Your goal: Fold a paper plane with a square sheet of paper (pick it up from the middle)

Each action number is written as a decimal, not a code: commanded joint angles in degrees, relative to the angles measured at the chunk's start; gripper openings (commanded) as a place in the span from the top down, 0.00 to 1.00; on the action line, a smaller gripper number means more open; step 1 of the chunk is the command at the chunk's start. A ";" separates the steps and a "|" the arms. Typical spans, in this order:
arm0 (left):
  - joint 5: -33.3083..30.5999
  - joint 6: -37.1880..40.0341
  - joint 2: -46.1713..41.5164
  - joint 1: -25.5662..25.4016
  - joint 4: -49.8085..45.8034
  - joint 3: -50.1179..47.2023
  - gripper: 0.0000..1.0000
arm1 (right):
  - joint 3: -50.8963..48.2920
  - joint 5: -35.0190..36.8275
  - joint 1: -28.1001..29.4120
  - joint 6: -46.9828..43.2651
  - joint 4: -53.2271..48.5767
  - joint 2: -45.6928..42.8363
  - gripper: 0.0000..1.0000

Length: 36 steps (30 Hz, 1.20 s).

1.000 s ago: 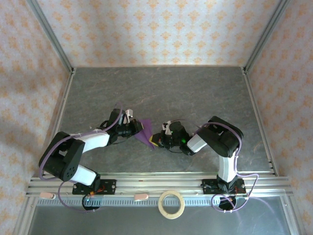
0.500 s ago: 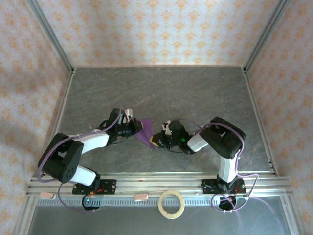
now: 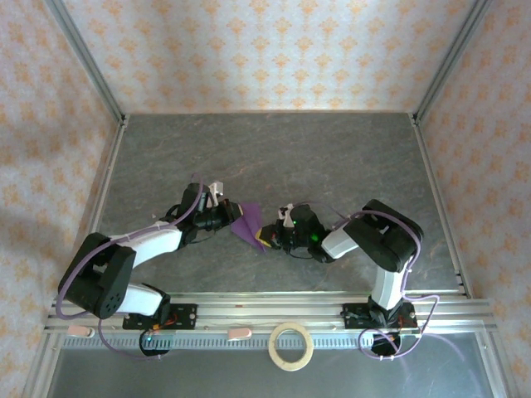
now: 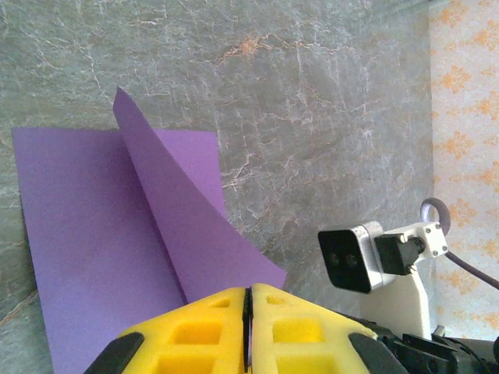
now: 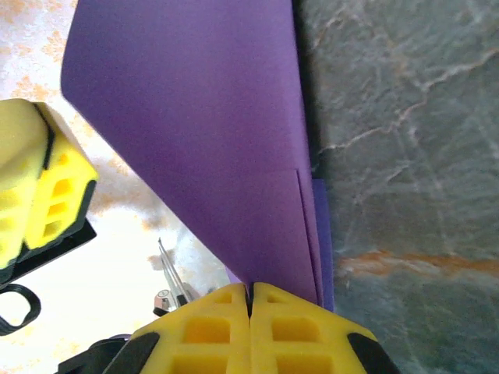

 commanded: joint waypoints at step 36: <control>-6.50 -0.98 11.50 -3.11 -2.97 -2.14 0.98 | -3.92 3.24 -0.37 -1.59 5.01 1.10 1.00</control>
